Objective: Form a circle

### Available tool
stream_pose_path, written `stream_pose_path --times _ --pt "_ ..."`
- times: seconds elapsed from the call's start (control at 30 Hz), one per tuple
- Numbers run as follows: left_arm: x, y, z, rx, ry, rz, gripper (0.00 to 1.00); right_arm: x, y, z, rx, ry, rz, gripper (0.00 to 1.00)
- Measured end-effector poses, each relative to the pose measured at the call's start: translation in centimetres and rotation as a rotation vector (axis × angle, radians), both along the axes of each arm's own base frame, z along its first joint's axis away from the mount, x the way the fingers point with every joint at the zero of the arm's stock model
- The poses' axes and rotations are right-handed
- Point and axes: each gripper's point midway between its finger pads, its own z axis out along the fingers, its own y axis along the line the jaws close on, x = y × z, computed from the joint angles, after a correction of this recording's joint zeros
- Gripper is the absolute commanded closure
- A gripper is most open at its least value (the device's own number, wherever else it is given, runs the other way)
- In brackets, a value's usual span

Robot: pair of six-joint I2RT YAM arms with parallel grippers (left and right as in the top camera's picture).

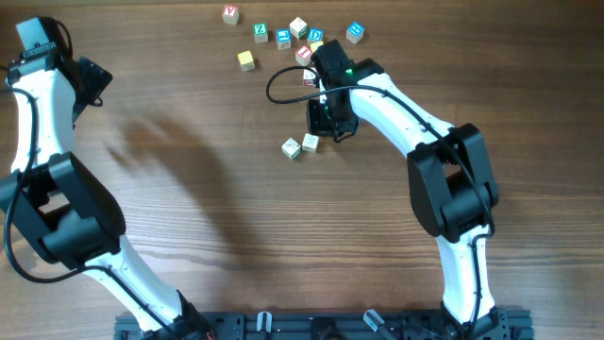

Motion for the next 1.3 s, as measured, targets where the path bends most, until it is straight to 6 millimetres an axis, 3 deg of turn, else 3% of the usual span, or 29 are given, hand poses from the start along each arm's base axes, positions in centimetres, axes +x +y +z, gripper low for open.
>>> stream_pose_path --times 0.53,0.73,0.93,1.07,1.13,1.2,1.3 --pt "0.0 0.0 0.0 0.000 0.000 0.000 0.00 -0.3 0.1 0.0 0.006 0.014 0.002 0.90" --pt "0.0 0.0 0.0 0.000 0.000 0.000 0.00 0.5 -1.5 -0.3 -0.086 -0.028 -0.017 0.90" --pt "0.0 0.0 0.0 0.000 0.000 0.000 0.00 1.1 -2.9 -0.5 -0.164 -0.065 -0.038 0.84" --pt "0.0 0.0 0.0 0.000 0.000 0.000 0.00 1.6 -3.0 -0.4 -0.170 -0.084 -0.046 0.71" --pt "0.0 0.0 0.0 0.000 0.000 0.000 0.00 1.7 -3.1 -0.4 -0.170 -0.089 -0.051 0.53" --pt "0.0 0.0 0.0 0.000 0.000 0.000 0.00 1.8 -3.0 -0.4 -0.168 -0.090 -0.055 0.46" --pt "0.0 0.0 0.0 0.000 0.000 0.000 0.00 1.8 -3.0 -0.4 -0.168 -0.091 -0.054 0.19"
